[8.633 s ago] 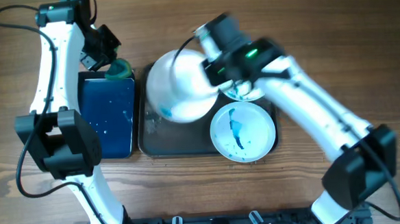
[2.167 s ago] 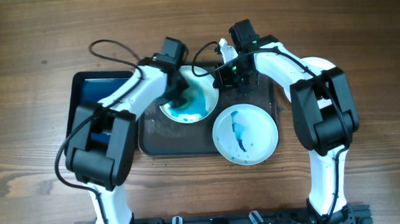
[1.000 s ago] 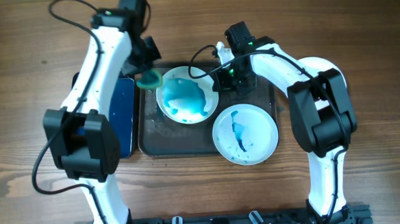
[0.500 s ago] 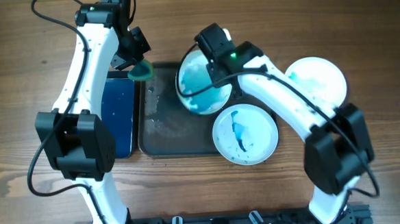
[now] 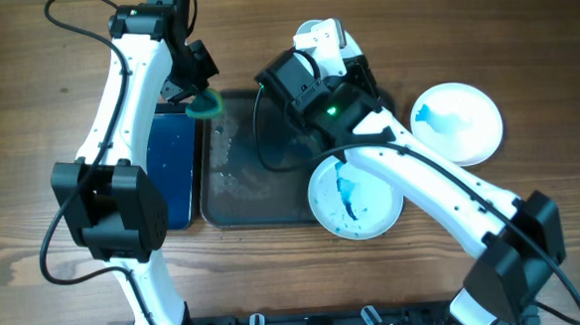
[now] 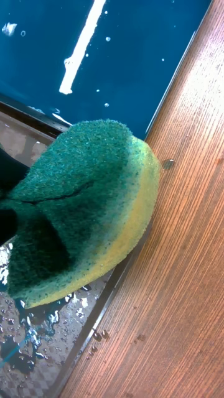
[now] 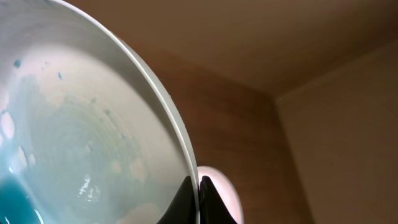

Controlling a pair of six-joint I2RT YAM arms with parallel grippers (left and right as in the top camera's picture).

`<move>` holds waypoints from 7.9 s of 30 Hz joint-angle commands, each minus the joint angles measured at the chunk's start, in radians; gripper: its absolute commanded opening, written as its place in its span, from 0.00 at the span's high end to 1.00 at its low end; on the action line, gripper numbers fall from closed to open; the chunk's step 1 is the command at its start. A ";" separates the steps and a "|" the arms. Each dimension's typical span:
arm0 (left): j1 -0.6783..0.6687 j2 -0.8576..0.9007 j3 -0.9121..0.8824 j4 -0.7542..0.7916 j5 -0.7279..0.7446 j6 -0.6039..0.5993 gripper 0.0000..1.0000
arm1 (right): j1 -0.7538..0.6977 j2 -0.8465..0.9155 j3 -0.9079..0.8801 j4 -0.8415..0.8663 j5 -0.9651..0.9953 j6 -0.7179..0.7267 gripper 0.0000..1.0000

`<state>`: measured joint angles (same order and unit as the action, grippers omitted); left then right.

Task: Clean dirty plates on tray and stack at the side
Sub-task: 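Lift the plate with right gripper and stack it on the side plate, then move right gripper to the remaining plate and grip its rim, then slide the remaining plate left toward the sponge with right gripper, then scrub the held plate with the sponge in left gripper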

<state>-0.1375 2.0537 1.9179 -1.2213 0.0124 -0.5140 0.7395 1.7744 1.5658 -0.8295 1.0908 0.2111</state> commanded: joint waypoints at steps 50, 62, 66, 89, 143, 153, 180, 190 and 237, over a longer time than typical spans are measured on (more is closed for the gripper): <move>-0.005 0.000 0.016 -0.017 -0.003 -0.056 0.96 | -1.106 -0.076 -0.400 0.011 -1.106 0.289 0.96; -0.005 0.000 0.016 -0.003 -0.003 -0.056 0.96 | -1.053 -0.075 -0.240 -0.098 -1.290 0.112 0.52; -0.005 0.001 0.016 0.002 -0.003 -0.056 0.96 | -0.895 -0.075 -0.193 -0.135 -1.328 0.031 0.51; -0.005 0.000 0.016 -0.021 -0.003 -0.055 0.96 | -0.625 -0.075 -0.505 -0.153 -1.328 0.010 0.63; -0.018 0.001 0.016 -0.026 -0.002 -0.056 0.96 | -0.249 -0.039 -0.500 0.331 -1.159 0.291 0.48; -0.036 0.005 0.015 -0.016 0.001 -0.071 0.96 | -0.426 0.100 -0.438 0.368 -1.513 -0.102 0.55; -0.309 0.010 -0.411 0.288 0.020 -0.180 0.96 | -0.413 0.209 -0.404 0.400 -1.517 0.167 0.96; -0.352 0.010 -0.674 0.426 0.043 -0.374 0.96 | -0.413 0.209 -0.404 0.395 -1.509 0.166 0.95; -0.277 0.009 -0.669 0.539 0.382 0.014 0.96 | -0.413 0.209 -0.404 0.379 -1.471 0.163 0.96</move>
<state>-0.4061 1.9949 1.3025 -0.6930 0.0013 -0.5354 0.3420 1.9671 1.1568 -0.4393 -0.4179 0.3630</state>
